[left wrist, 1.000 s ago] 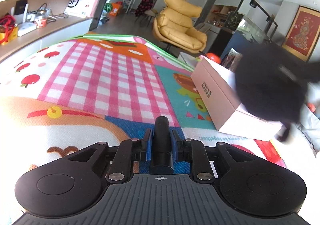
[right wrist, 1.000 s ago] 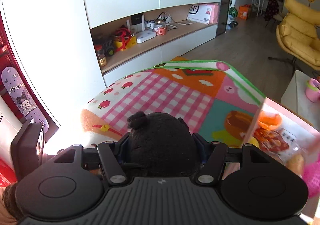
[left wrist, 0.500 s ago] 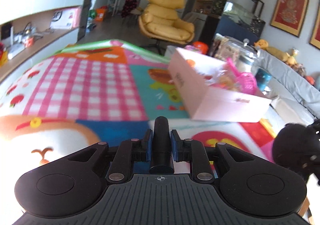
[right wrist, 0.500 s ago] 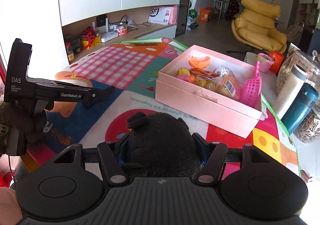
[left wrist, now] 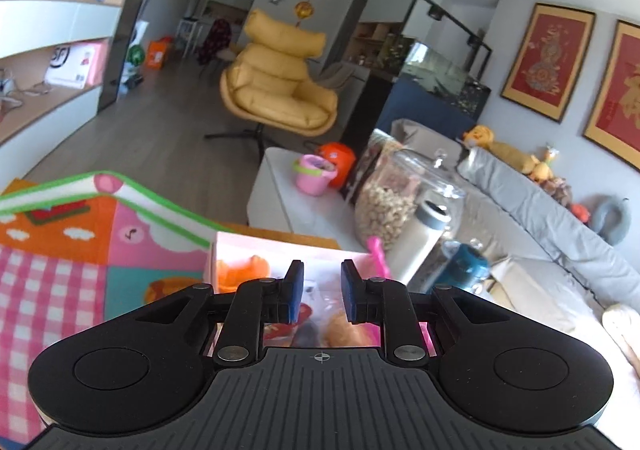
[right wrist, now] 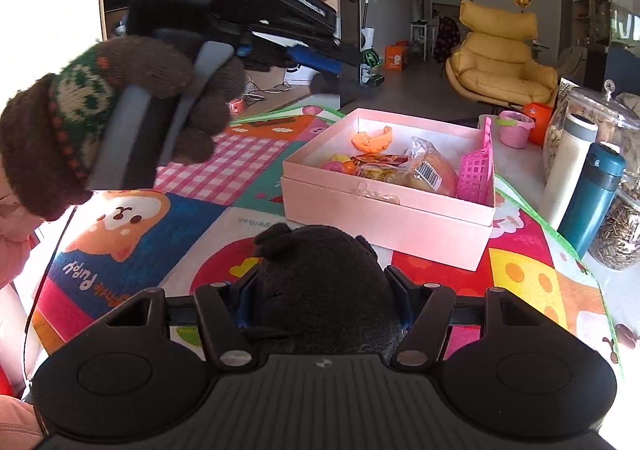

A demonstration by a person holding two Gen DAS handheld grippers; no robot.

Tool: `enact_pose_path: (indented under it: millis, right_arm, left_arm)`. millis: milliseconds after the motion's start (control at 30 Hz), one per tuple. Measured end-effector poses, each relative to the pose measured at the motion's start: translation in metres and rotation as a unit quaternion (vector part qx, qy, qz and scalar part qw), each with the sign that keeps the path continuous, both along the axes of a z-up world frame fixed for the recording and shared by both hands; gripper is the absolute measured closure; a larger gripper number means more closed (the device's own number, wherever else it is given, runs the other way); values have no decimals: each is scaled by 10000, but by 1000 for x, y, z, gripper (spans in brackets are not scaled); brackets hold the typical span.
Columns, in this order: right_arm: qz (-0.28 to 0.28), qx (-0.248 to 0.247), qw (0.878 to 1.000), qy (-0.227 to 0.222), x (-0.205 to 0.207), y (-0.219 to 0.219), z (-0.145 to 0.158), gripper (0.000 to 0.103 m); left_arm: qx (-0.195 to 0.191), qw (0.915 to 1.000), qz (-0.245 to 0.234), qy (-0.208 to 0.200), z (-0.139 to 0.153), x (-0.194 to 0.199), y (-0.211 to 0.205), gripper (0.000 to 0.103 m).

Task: Organize objects
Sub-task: 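Carry the black plush toy toward the pink box with the right gripper, then lower the black plush toy into the pink box and open the right gripper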

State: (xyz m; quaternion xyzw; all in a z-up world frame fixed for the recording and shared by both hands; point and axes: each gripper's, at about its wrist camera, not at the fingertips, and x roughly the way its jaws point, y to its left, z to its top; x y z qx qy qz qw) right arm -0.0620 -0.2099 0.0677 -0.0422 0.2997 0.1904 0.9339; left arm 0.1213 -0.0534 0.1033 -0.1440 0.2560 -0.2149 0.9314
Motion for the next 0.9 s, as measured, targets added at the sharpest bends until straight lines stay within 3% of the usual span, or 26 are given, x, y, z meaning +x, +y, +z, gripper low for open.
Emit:
enact_pose_path:
  millis: [100,300,433,567,700,867,900]
  right_arm:
    - [-94,11,10000,3,3,-8,3,39]
    - [-284,243,9991,-201,34,-19,33,39]
    - [-487,461,9960,-596,86,-17,79,39]
    - [-871,503,9910,-882,154,-11,109,36]
    - [-1193,527,9902,-506,197,-18,97,31]
    - [-1399,198,9894,-328,186,-36,64,33]
    - [-1451,147,9890,-233,184,-40,57,37]
  left_arm:
    - [-227,9997,93,-67,-11,-12,16,81]
    - [275,9993,179,-198,-34,-67,45,81]
    - [87,9997,-58,222,-54,-77,61,81]
    - [177,9995,64,245,-60,-81,72,81]
    - [210,9993,143,288,-65,-86,83,81]
    - [109,9982,205,562,-79,-80,82,81]
    - [63,9982,186,566,-80,-81,80,81]
